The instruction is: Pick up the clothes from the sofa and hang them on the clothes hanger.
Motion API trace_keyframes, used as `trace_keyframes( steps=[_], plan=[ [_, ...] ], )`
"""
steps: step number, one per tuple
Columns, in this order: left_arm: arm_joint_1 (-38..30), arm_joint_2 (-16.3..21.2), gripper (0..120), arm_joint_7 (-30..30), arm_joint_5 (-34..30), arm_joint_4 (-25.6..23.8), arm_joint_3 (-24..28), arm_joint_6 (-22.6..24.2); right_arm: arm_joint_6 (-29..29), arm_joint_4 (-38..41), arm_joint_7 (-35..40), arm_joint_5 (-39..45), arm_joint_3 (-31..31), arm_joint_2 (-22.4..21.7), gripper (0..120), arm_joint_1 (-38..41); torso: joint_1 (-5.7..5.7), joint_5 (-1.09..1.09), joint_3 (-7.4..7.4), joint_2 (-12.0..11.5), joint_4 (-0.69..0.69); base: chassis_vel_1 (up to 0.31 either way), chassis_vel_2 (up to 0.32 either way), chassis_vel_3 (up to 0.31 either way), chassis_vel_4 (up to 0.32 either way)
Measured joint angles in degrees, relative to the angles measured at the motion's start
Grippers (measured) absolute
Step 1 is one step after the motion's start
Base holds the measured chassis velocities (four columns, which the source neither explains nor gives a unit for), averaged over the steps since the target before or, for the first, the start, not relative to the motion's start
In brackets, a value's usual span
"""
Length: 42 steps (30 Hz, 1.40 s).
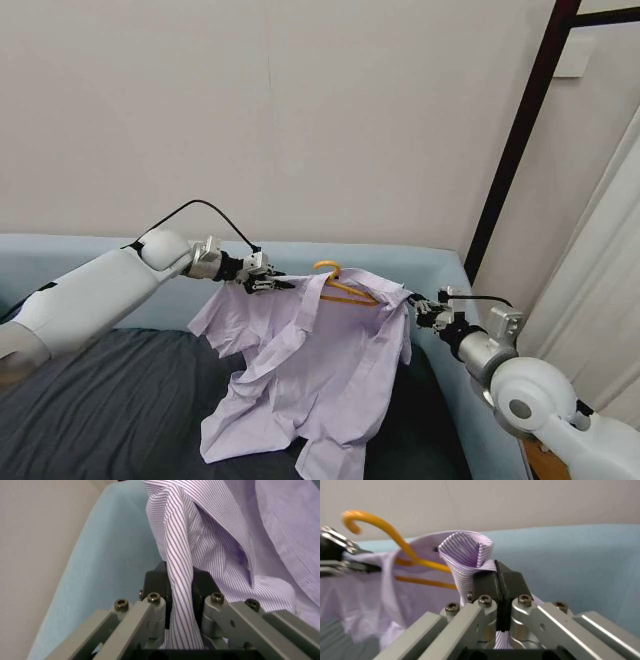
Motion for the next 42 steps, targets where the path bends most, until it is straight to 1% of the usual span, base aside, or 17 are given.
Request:
trace_keyframes(
  steps=[1,2,3,4,7,13,17,23,24,27,29,32,33,35,38,39,42],
  plan=[
    [0.0,-0.2,7,-0.1,-0.3,0.0,0.0,0.1,-0.1,0.2,0.1,0.2,-0.1,-0.1,0,0.3,0.0,0.0,0.0,0.0,0.0,0.0,0.0,0.0,0.0],
    [0.2,-1.1,7,-0.3,-2.0,0.1,0.4,0.6,-0.5,1.0,0.4,1.7,-1.0,-0.9,0,2.9,0.0,-0.02,0.0,0.0,0.0,0.0,0.0,0.0,0.0],
    [0.4,-2.9,7,-0.5,-3.8,0.6,0.8,1.0,-1.2,1.1,0.5,3.5,-2.3,-2.2,0,6.7,0.0,-0.01,0.0,0.0,0.0,0.0,0.0,0.0,0.0],
    [0.4,-2.9,7,-0.5,-3.8,0.6,0.8,1.0,-1.2,1.1,0.5,3.5,-2.3,-2.2,0,6.7,0.0,-0.01,0.0,0.0,0.0,0.0,0.0,0.0,0.0],
    [0.8,-4.9,7,-1.2,-6.2,1.2,0.8,1.6,-1.8,1.8,0.2,3.7,-3.6,-4.3,0,8.7,0.0,-0.01,0.0,0.0,-0.01,0.0,0.0,0.0,0.0],
    [2.3,-7.8,7,-1.7,-12.2,3.9,-1.1,3.0,-2.0,5.5,-0.8,0.2,-3.7,-6.3,0,6.5,0.01,-0.01,0.0,0.0,-0.01,0.0,0.0,0.0,0.0],
    [3.1,-9.1,7,-1.5,-15.1,4.9,-2.1,3.3,-1.8,7.2,-1.1,-1.1,-3.4,-7.0,0,5.2,0.0,0.0,0.0,0.0,-0.01,0.0,0.0,0.0,0.0],
    [4.3,-10.4,7,-0.7,-20.5,4.4,-2.9,3.3,-1.7,9.0,-0.1,-1.5,-3.3,-7.4,0,5.7,0.0,-0.01,0.0,0.0,-0.01,0.0,0.0,0.0,0.0],
    [4.3,-10.4,7,-0.7,-20.5,4.4,-2.9,3.3,-1.7,9.0,-0.1,-1.5,-3.3,-7.4,0,5.7,0.0,-0.01,0.0,0.0,-0.01,0.0,0.0,0.0,0.0],
    [4.9,-9.9,7,0.0,-25.1,1.7,-3.2,3.3,-1.4,9.2,0.2,-3.7,-3.7,-7.8,0,6.4,0.01,-0.02,0.0,0.0,-0.01,0.0,0.0,0.0,0.0],
    [5.0,-9.6,7,0.0,-25.9,1.3,-3.3,3.2,-1.3,9.1,0.2,-4.1,-3.8,-7.8,0,6.4,0.0,-0.01,0.0,0.0,-0.01,0.0,0.0,0.0,0.0],
    [5.2,-6.9,7,0.6,-29.6,-2.2,-3.5,3.3,-0.7,8.8,-0.8,-7.1,-3.8,-8.3,0,5.6,0.01,-0.01,0.0,0.0,0.0,0.0,0.0,0.0,0.0],
    [5.2,-6.9,7,0.6,-29.6,-2.2,-3.5,3.3,-0.7,8.8,-0.8,-7.1,-3.8,-8.3,0,5.6,0.01,-0.01,0.0,0.0,0.0,0.0,0.0,0.0,0.0],
    [4.8,-5.3,7,1.5,-30.4,-3.6,-3.5,3.5,-0.4,9.0,-1.1,-7.9,-3.6,-8.8,0,4.9,0.01,-0.03,0.0,0.0,0.01,0.0,0.0,0.0,0.0],
    [3.6,-3.4,7,2.8,-30.6,-4.4,-3.5,3.9,-0.3,9.5,-1.1,-8.2,-3.4,-9.3,0,4.6,0.0,-0.02,0.0,0.0,-0.01,0.0,0.0,0.0,0.0],
    [3.6,-3.4,7,2.8,-30.6,-4.4,-3.5,3.9,-0.3,9.5,-1.1,-8.2,-3.4,-9.3,0,4.6,0.0,-0.02,0.0,0.0,-0.01,0.0,0.0,0.0,0.0],
    [0.9,-1.8,7,3.9,-30.4,-4.7,-2.6,3.7,-0.2,10.3,-1.1,-8.0,-3.5,-9.7,0,5.6,0.0,-0.02,0.0,0.0,0.01,0.0,0.0,0.0,0.0]
  ],
)
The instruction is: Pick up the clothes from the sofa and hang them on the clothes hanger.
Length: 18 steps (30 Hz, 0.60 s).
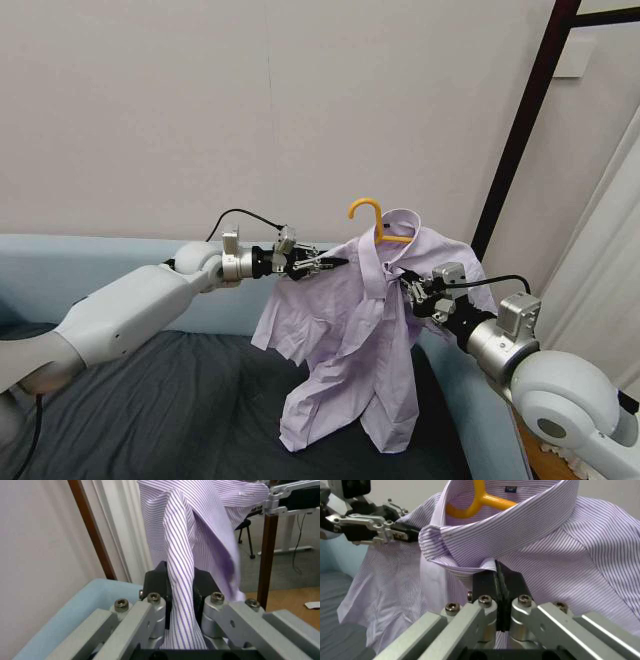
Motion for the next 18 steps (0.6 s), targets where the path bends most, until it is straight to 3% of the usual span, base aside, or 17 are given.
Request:
trace_keyframes(
  steps=[9,18],
  plan=[
    [2.0,-0.6,7,-2.8,1.0,-0.8,-2.1,-1.4,0.0,2.2,-0.1,-0.5,-0.8,-1.0,0,1.7,0.0,-0.01,0.0,0.0,-0.02,0.0,0.0,0.0,0.0],
    [4.8,-1.7,7,-4.4,2.3,-1.7,-3.5,-1.4,0.3,5.3,-1.5,-3.1,-1.1,-1.1,0,-1.8,0.0,0.01,0.0,0.0,-0.02,0.0,0.0,0.0,0.0]
  ],
)
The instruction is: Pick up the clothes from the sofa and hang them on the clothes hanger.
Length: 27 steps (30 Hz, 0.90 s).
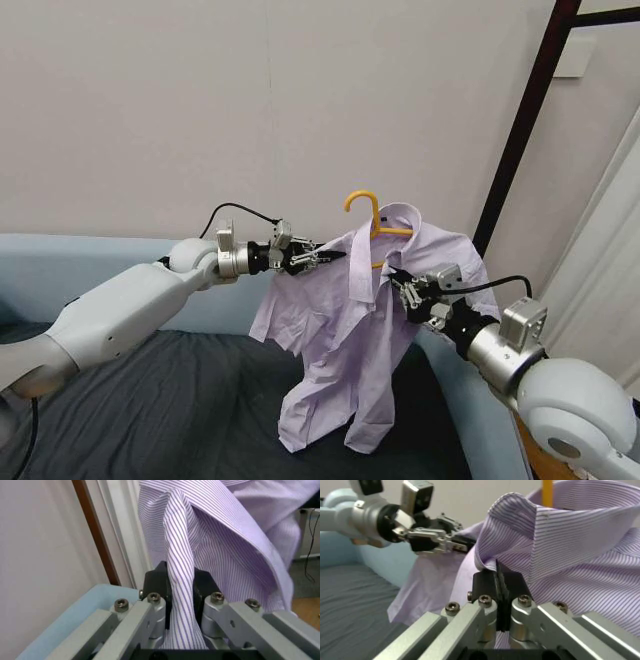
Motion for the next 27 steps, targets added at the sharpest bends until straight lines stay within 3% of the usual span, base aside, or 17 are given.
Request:
trace_keyframes(
  steps=[10,18,27],
  plan=[
    [-0.5,-3.5,7,-2.0,3.9,3.2,0.7,0.0,1.0,0.1,-3.0,-3.6,-2.9,0.6,0,1.2,0.0,0.0,0.0,0.0,0.0,0.0,0.0,0.0,0.0],
    [-0.5,-4.5,7,-1.9,2.2,3.2,0.6,-0.3,1.4,-2.9,-3.9,-7.0,-2.9,1.2,0,0.1,0.0,0.0,0.01,0.0,0.0,0.0,0.0,0.0,0.0],
    [-1.2,-3.5,7,-1.3,1.5,5.2,-0.5,-1.3,1.5,-2.6,-5.5,-10.2,0.1,1.4,29,-5.5,0.0,-0.02,0.0,0.0,0.02,0.0,0.0,0.0,0.0]
  ],
)
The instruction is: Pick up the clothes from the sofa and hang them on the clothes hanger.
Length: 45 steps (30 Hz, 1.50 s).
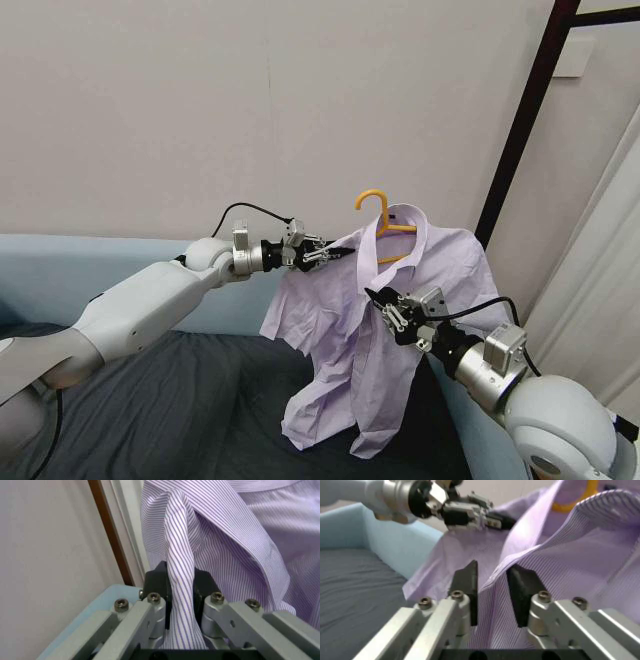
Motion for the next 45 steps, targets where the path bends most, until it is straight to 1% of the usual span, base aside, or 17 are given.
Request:
trace_keyframes(
  steps=[4,6,8,12,14,16,17,19,21,22,25,31,32,34,37,42,45],
  plan=[
    [-0.4,1.5,7,0.5,-0.3,0.4,-1.2,-0.1,-0.7,-0.3,1.0,-2.4,2.0,-0.6,45,-4.4,0.0,0.01,0.0,0.0,-0.03,0.0,0.0,0.0,0.0],
    [-0.4,1.8,7,0.5,-0.4,0.4,-1.4,-0.1,-0.8,-0.3,1.0,-2.7,2.5,-0.7,49,-5.2,0.0,0.01,0.0,0.0,-0.02,0.0,0.0,0.0,0.0],
    [-0.6,3.7,7,0.7,-1.5,0.1,-2.4,-0.2,-0.7,0.4,0.8,-4.5,3.7,-0.7,60,-7.9,0.0,0.0,0.0,0.0,-0.02,0.0,0.0,0.0,0.0],
    [-0.7,6.2,7,1.5,-2.8,-0.8,-3.0,-0.2,0.8,1.0,0.4,-6.9,5.0,-0.2,74,-10.0,0.0,0.0,-0.01,0.0,0.0,0.0,0.0,0.0,0.0],
    [-0.3,8.4,7,1.7,-3.3,-2.4,-3.5,-0.3,1.6,0.7,0.4,-6.6,5.3,0.5,81,-9.1,0.0,0.01,-0.01,0.0,-0.05,0.0,0.0,0.0,0.0],
    [0.5,11.3,7,2.0,-3.8,-4.0,-3.9,-0.5,2.2,0.1,0.4,-5.2,5.6,0.9,91,-7.1,0.0,0.01,-0.01,0.0,-0.01,0.0,0.0,0.0,0.0],
    [0.5,11.3,7,2.0,-3.8,-4.0,-3.9,-0.5,2.2,0.1,0.4,-5.2,5.6,0.9,91,-7.1,0.0,0.01,-0.01,0.0,-0.01,0.0,0.0,0.0,0.0],
    [1.3,14.4,7,2.6,-3.9,-5.5,-4.3,-0.8,3.4,-2.0,0.0,-4.3,5.9,0.5,98,-4.5,0.0,-0.02,-0.01,0.0,0.02,0.0,0.0,0.0,0.0],
    [1.9,16.5,7,3.2,-3.9,-6.5,-4.7,-1.2,4.3,-3.9,-0.9,-3.7,6.2,-0.6,99,-2.2,0.0,0.0,-0.01,0.0,0.06,0.0,0.0,0.0,0.0],
    [1.9,16.5,7,3.2,-3.9,-6.5,-4.7,-1.2,4.3,-3.9,-0.9,-3.7,6.2,-0.6,99,-2.2,0.0,0.0,-0.01,0.0,0.06,0.0,0.0,0.0,0.0],
    [2.4,17.7,7,4.3,-3.2,-7.5,-4.8,-1.8,5.4,-6.4,-2.3,-2.3,6.2,-3.2,100,1.7,0.0,0.0,-0.01,0.0,-0.01,0.0,0.0,0.0,0.0],
    [3.4,18.0,7,5.3,-2.0,-9.0,-4.8,-2.7,6.8,-10.9,-6.8,0.3,3.2,-8.1,100,9.6,0.01,0.01,0.0,0.0,-0.03,0.0,0.0,0.0,0.0],
    [3.6,18.0,7,5.5,-1.4,-9.3,-4.7,-2.8,7.6,-12.6,-9.7,1.7,1.7,-10.3,100,12.1,0.0,0.01,0.0,0.0,-0.01,0.0,0.0,0.0,0.0],
    [3.6,17.9,7,5.8,-0.8,-9.3,-4.6,-2.8,7.9,-13.4,-11.5,2.2,1.2,-11.6,100,13.1,0.0,0.01,0.0,0.0,0.0,0.0,0.0,0.0,0.0],
    [3.0,15.5,7,6.9,0.9,-8.5,-3.4,-2.9,9.4,-15.8,-19.5,2.7,0.4,-16.2,100,14.8,0.0,0.0,0.0,0.0,-0.02,0.0,0.0,0.0,0.0],
    [1.5,12.8,7,7.3,1.7,-8.3,-1.4,-2.9,9.9,-17.1,-26.6,2.7,0.4,-18.4,100,15.0,0.0,0.06,0.0,0.0,-0.03,0.0,0.0,0.0,0.0],
    [-0.1,9.9,7,7.7,2.1,-7.9,1.3,-3.0,9.6,-16.1,-30.7,2.1,0.4,-20.1,100,15.0,0.0,0.04,0.0,0.0,-0.02,0.0,0.0,0.0,0.0]
  ],
)
